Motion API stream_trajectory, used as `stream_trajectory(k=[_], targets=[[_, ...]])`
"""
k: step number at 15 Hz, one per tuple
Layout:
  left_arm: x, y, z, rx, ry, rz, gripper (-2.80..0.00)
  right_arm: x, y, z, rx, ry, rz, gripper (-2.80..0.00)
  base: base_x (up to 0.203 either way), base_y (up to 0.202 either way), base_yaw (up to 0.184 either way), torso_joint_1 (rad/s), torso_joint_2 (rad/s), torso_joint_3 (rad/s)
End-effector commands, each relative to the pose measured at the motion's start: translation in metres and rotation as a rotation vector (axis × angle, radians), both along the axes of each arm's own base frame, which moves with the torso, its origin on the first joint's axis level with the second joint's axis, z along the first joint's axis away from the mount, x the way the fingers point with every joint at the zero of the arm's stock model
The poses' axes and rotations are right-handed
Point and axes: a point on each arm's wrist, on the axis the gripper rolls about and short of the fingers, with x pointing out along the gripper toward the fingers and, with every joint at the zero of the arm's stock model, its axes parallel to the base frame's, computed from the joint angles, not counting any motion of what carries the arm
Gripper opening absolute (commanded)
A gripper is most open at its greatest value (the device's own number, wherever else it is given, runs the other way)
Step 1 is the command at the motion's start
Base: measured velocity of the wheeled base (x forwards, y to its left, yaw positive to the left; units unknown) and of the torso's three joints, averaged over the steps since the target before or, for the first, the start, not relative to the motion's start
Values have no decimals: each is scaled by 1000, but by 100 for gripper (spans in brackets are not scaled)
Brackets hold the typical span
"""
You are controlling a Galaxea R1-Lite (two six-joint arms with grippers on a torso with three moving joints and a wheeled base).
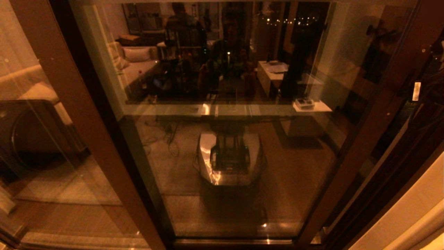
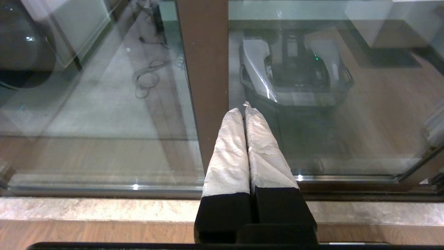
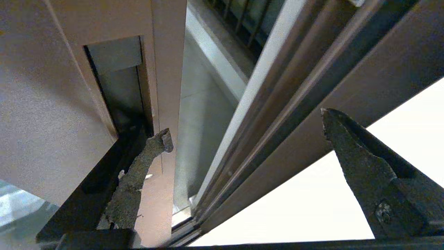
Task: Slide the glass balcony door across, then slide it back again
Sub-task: Close the slid door
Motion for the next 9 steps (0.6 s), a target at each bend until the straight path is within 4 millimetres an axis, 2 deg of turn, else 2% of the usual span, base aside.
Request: stream_trajectory(k=[1, 9], targets=[[0, 0, 0, 0, -1, 0, -280, 1, -2, -1, -1, 1, -8, 0, 0, 0, 0, 0, 0, 0], [0, 0, 0, 0, -1, 0, -280, 4, -9, -2, -5, -9, -25, 0, 0, 0, 0, 0, 0, 0]])
